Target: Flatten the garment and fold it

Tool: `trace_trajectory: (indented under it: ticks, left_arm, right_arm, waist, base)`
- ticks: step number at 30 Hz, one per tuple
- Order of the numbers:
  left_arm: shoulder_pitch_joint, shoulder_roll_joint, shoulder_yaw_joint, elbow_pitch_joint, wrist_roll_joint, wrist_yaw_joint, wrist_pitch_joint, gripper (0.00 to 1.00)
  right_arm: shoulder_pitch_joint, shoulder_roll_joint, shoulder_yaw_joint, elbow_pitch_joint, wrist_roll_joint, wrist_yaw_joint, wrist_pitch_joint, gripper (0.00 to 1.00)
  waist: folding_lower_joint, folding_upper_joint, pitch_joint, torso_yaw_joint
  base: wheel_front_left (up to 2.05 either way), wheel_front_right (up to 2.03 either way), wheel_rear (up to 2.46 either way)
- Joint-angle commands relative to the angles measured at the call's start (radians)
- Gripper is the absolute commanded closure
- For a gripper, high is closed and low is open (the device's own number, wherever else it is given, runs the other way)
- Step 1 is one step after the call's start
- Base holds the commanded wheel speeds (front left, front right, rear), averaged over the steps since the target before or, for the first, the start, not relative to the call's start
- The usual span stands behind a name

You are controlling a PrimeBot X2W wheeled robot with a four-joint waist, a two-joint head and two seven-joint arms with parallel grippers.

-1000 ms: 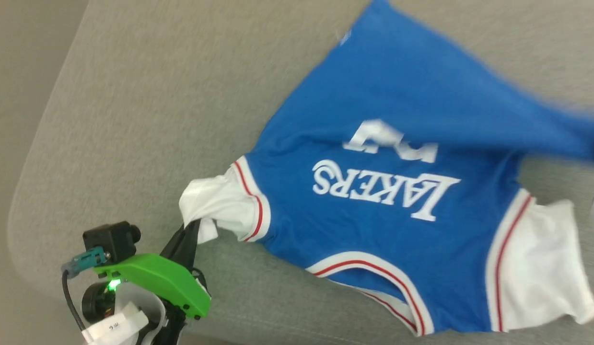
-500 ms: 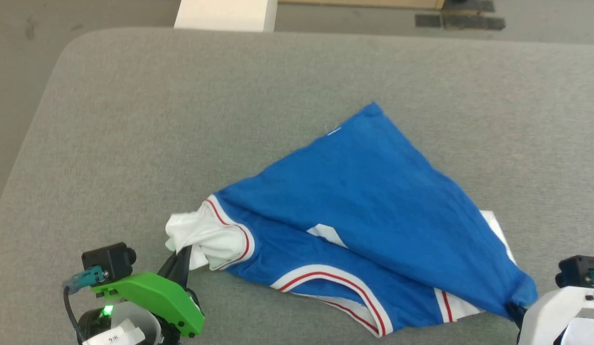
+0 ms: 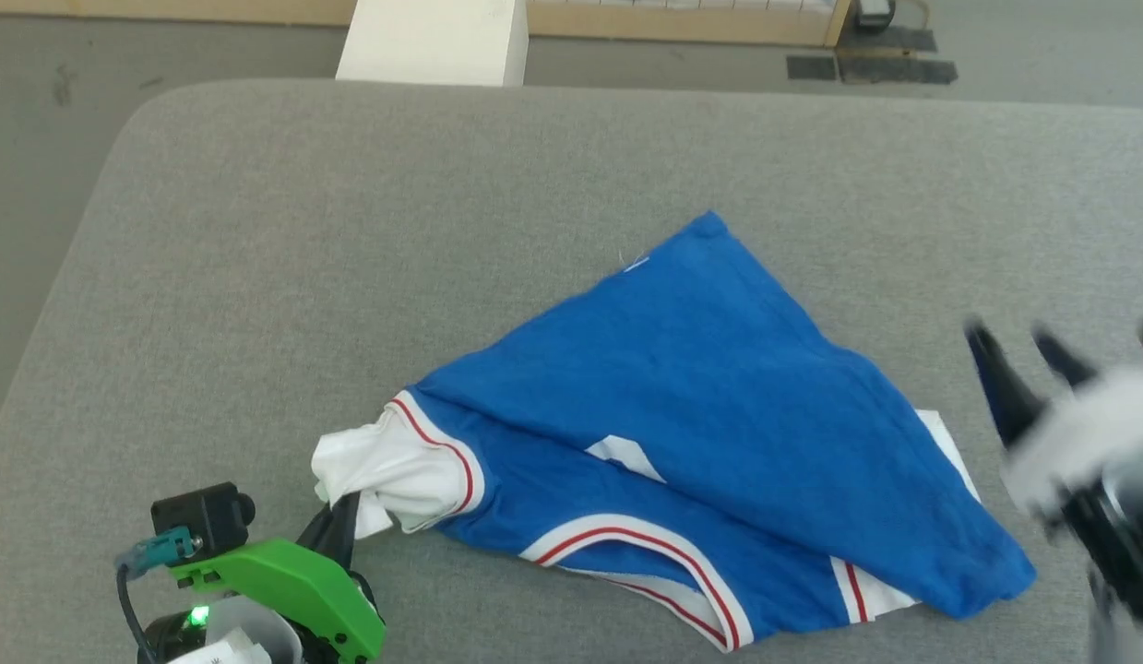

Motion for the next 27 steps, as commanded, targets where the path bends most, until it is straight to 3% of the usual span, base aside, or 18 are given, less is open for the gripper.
trace_trajectory:
  ticks: [1,8,14,20,27]
  left_arm:
    - [0.003,0.006,0.002,-0.006,0.000,0.004,0.001,1.00]
    - [-0.059,-0.022,-0.022,-0.008,0.002,-0.028,0.001,1.00]
    - [-0.129,-0.052,-0.052,0.003,0.007,-0.077,-0.004,1.00]
    - [-0.169,-0.074,-0.065,0.010,0.007,-0.112,-0.019,1.00]
    - [-0.200,-0.090,-0.066,0.042,-0.004,-0.143,-0.033,1.00]
  right_arm:
    - [-0.076,0.001,0.027,0.021,-0.031,-0.001,-0.009,0.00]
    - [-0.387,-0.014,0.159,0.252,-0.147,-0.001,0.031,0.00]
    - [-0.613,-0.061,0.228,0.468,-0.275,-0.001,0.197,0.00]
    - [-0.745,-0.128,0.311,0.604,-0.367,-0.001,0.392,0.00]
    - [-0.775,-0.153,0.362,0.668,-0.399,-0.001,0.455,0.00]
  waist:
    - [0.0001,-0.0001,0.027,0.021]
    - [0.0001,-0.0001,0.127,0.126]
    - [0.0001,-0.0001,0.231,0.230]
    - [0.0001,-0.0001,0.309,0.281]
    - [0.0001,-0.0001,0.361,0.294]
  base:
    - [0.00,0.00,0.00]
    - [0.00,0.00,0.00]
    - [0.00,0.00,0.00]
    - [0.00,0.00,0.00]
    - [0.00,0.00,0.00]
